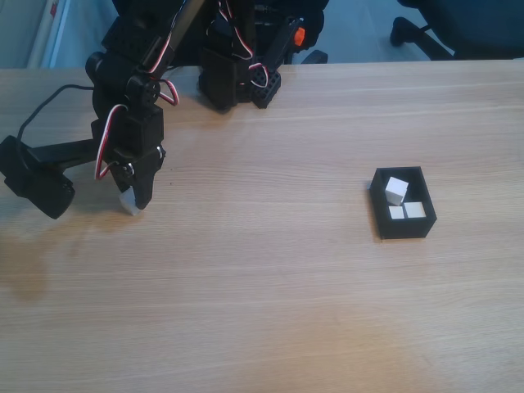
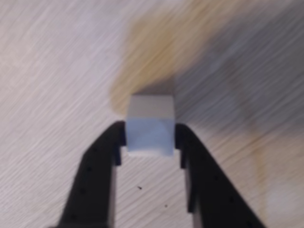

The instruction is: Pick blocks and place them in the box.

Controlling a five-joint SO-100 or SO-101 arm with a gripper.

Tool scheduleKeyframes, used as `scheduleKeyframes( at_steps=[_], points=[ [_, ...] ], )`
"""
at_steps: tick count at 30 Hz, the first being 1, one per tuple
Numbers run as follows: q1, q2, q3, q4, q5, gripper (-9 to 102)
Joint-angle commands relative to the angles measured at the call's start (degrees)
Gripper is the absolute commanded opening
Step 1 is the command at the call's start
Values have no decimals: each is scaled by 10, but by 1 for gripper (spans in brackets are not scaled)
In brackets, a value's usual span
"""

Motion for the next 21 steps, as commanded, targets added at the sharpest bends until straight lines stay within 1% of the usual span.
scheduleKeyframes(
  at_steps=[1, 6, 12, 17, 21],
  points=[
    [2, 4, -12, -1, -4, 7],
    [-4, 16, -9, 13, -11, 0],
    [-35, 62, -10, 21, 3, 0],
    [-105, 137, -36, 63, 19, 0],
    [-195, 198, -58, 105, 43, 0]
  ],
)
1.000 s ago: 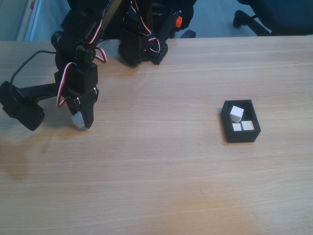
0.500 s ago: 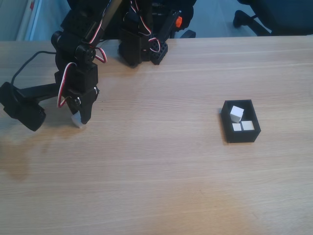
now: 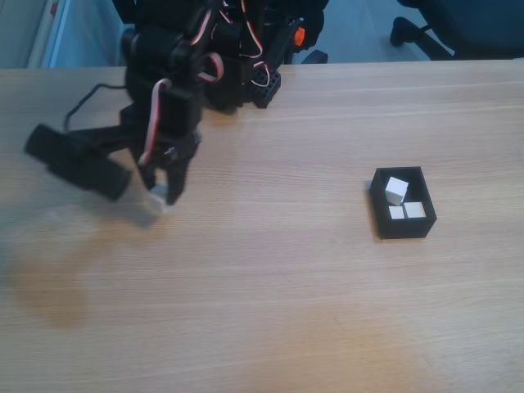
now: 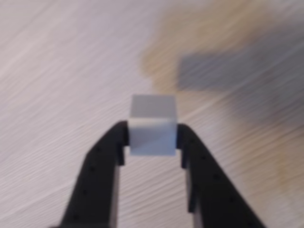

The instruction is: Pick blocks and place them in the box.

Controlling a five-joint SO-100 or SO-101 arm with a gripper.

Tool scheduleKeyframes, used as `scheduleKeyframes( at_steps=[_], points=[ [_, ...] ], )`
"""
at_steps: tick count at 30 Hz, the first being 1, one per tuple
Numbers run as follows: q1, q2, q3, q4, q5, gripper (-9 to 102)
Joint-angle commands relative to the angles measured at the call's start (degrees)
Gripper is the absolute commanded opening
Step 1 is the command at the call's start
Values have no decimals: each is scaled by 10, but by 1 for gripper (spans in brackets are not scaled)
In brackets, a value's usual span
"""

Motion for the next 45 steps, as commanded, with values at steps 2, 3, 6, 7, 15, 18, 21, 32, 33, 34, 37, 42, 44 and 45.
scheduleKeyframes(
  at_steps=[2, 3, 6, 7, 15, 18, 21, 32, 33, 34, 37, 42, 44, 45],
  points=[
    [-108, 87, -40, 31, 31, 0],
    [-136, 101, -40, 35, 40, 0],
    [-227, 137, -40, 44, 72, 0],
    [-258, 148, -39, 47, 83, 0],
    [-487, 172, -44, 51, 157, 0],
    [-542, 149, -61, 47, 193, 0],
    [-577, 117, -83, 47, 227, 0],
    [-631, -4, -136, -10, 263, 1],
    [-631, -17, -142, -18, 263, 1],
    [-632, -31, -149, -22, 263, 1],
    [-629, -67, -176, -36, 262, 2],
    [-620, -103, -198, -54, 250, 4],
    [-616, -108, -198, -56, 252, 7],
    [-615, -110, -198, -57, 252, 7]
  ],
)
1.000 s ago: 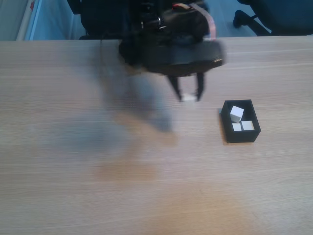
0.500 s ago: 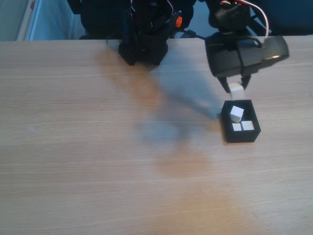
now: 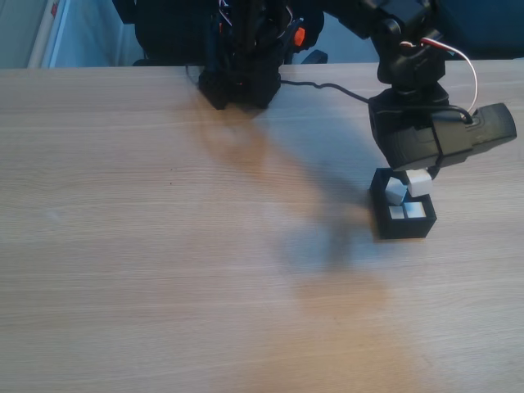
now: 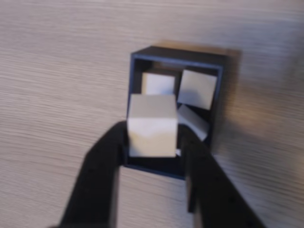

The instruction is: Pick blocks and place them in the box.

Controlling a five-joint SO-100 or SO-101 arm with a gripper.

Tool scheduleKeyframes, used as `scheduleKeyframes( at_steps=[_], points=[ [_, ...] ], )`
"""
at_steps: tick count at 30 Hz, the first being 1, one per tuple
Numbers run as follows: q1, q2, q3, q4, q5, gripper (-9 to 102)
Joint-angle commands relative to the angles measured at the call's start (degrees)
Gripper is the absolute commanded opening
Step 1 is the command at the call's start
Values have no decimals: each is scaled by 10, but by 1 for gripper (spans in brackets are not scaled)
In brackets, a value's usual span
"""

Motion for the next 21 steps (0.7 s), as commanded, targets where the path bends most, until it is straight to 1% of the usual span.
scheduleKeyframes(
  at_steps=[1, 5, 10, 12, 14, 16, 21],
  points=[
    [10, 1, -33, -14, -1, 9],
    [13, -4, -36, -20, 4, 12],
    [13, -5, -38, -20, 5, 12],
    [13, 1, -36, -10, 7, 10],
    [16, 19, -25, 6, 7, 6],
    [25, 54, 6, 18, 7, 0],
    [69, 201, 163, 32, -15, 0]
  ],
)
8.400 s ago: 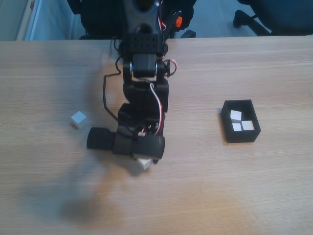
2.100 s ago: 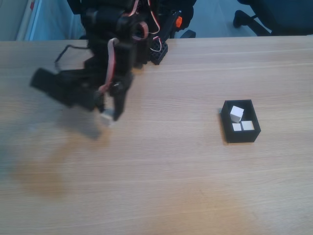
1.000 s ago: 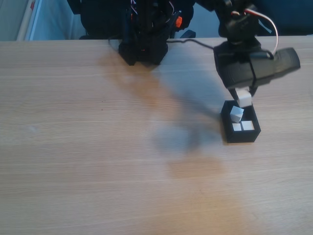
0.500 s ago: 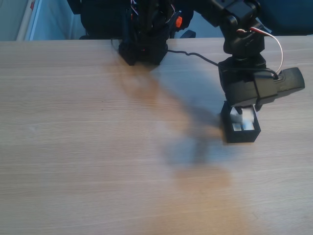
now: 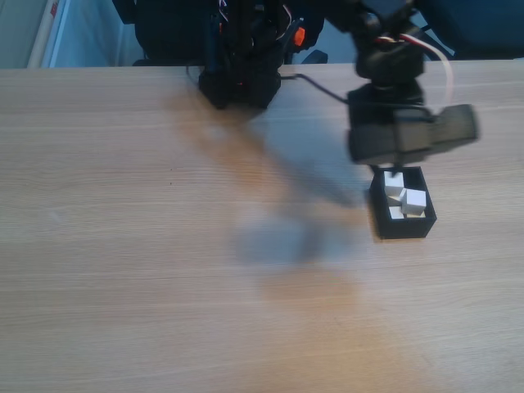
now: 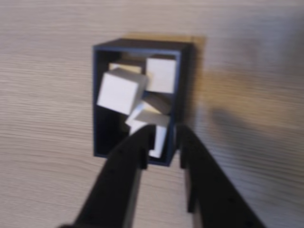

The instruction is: Pick blocks and place them in the box.

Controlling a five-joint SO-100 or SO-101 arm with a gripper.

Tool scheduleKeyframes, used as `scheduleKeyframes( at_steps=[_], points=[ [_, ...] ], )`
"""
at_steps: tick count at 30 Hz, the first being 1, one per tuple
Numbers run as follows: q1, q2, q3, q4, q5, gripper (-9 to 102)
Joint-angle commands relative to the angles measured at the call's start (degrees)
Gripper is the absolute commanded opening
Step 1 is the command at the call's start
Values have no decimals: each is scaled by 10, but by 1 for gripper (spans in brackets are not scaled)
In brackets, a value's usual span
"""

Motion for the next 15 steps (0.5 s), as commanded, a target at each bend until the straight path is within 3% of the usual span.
scheduleKeyframes(
  at_steps=[1, 15],
  points=[
    [25, 130, 99, 11, -29, 0],
    [148, 635, 550, 75, -265, 0]
  ],
)
